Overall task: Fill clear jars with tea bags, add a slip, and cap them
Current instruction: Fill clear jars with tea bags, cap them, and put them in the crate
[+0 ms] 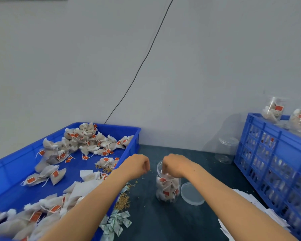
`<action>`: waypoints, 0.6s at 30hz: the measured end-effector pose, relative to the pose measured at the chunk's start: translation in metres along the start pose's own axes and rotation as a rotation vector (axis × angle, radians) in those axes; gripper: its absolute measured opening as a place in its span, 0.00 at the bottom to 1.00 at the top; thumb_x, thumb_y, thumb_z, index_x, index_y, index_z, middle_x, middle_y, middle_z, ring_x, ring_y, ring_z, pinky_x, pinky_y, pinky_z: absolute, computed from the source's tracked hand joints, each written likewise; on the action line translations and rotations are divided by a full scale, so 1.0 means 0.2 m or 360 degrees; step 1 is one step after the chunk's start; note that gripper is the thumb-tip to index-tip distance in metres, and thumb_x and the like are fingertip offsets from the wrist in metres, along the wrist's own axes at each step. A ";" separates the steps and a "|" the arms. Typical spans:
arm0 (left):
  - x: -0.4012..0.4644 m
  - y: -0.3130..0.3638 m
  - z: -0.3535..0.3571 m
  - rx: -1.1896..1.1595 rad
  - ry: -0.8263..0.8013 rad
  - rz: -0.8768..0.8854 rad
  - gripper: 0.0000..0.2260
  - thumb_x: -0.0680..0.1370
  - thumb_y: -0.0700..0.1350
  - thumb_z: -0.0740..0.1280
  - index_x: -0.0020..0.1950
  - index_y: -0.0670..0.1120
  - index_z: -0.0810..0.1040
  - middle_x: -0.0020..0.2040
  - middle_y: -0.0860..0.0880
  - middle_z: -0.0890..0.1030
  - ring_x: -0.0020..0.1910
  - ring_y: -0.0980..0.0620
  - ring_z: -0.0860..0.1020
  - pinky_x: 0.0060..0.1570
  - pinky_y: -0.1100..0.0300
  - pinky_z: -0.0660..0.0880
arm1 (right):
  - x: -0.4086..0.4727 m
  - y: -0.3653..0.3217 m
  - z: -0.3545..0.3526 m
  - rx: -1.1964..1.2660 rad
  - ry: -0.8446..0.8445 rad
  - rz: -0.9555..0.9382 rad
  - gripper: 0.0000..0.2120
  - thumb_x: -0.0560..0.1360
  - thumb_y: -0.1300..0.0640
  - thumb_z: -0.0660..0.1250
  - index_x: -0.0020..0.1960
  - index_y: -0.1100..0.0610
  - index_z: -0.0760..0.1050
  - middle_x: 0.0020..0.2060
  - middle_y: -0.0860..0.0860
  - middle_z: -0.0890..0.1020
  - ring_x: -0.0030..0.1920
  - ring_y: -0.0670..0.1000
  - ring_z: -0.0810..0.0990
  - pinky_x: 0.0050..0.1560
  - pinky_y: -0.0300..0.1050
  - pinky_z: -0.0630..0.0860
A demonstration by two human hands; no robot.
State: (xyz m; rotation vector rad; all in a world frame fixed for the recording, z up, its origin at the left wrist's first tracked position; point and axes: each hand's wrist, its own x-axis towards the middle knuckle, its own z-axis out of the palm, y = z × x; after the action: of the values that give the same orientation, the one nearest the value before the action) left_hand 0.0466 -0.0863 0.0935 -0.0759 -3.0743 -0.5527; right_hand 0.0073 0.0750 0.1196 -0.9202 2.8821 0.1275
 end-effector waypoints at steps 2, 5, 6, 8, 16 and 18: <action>-0.07 0.01 0.00 0.0320 -0.0220 -0.0012 0.11 0.77 0.36 0.63 0.56 0.44 0.80 0.55 0.47 0.82 0.53 0.47 0.80 0.51 0.57 0.76 | -0.02 0.03 0.00 0.0133 0.0295 -0.0044 0.15 0.76 0.64 0.58 0.55 0.55 0.81 0.51 0.51 0.81 0.52 0.56 0.79 0.48 0.46 0.74; -0.18 0.01 0.03 0.0705 -0.0640 -0.0088 0.12 0.76 0.39 0.69 0.59 0.43 0.81 0.57 0.44 0.81 0.55 0.43 0.80 0.52 0.52 0.76 | -0.08 0.07 0.05 0.0751 0.0699 0.0020 0.21 0.73 0.69 0.55 0.48 0.52 0.82 0.48 0.46 0.84 0.50 0.47 0.80 0.53 0.43 0.75; -0.20 0.01 0.05 0.0790 -0.0752 -0.0116 0.12 0.76 0.42 0.71 0.59 0.43 0.81 0.56 0.44 0.82 0.55 0.43 0.80 0.52 0.52 0.76 | -0.09 0.08 0.07 0.1067 0.0810 0.0056 0.22 0.72 0.71 0.54 0.44 0.52 0.82 0.44 0.46 0.84 0.47 0.47 0.81 0.50 0.41 0.76; -0.23 0.03 0.08 0.0900 -0.0933 -0.0166 0.17 0.75 0.49 0.73 0.58 0.41 0.81 0.49 0.45 0.83 0.51 0.42 0.80 0.54 0.52 0.76 | -0.13 0.09 0.13 0.1626 0.0989 0.0156 0.23 0.70 0.75 0.52 0.38 0.54 0.81 0.38 0.48 0.84 0.42 0.48 0.81 0.42 0.37 0.76; -0.18 0.03 0.18 0.1188 -0.1081 -0.0154 0.20 0.79 0.46 0.68 0.68 0.38 0.73 0.67 0.42 0.75 0.67 0.38 0.72 0.63 0.44 0.71 | -0.16 0.15 0.42 0.2440 0.1174 0.0605 0.21 0.70 0.78 0.51 0.39 0.62 0.80 0.36 0.55 0.83 0.38 0.50 0.79 0.37 0.39 0.75; -0.18 0.03 0.18 0.1205 -0.1005 -0.0117 0.20 0.79 0.41 0.67 0.69 0.37 0.71 0.69 0.40 0.73 0.67 0.37 0.71 0.64 0.43 0.71 | -0.15 0.16 0.44 0.2477 0.1261 0.0683 0.20 0.71 0.77 0.52 0.39 0.62 0.80 0.36 0.55 0.82 0.38 0.51 0.79 0.37 0.40 0.76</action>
State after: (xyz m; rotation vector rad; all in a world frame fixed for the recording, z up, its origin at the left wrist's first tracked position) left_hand 0.0819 -0.0699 0.0615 -0.1450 -3.6332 0.8123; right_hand 0.0202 0.1286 0.0387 0.0422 2.3291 -2.3815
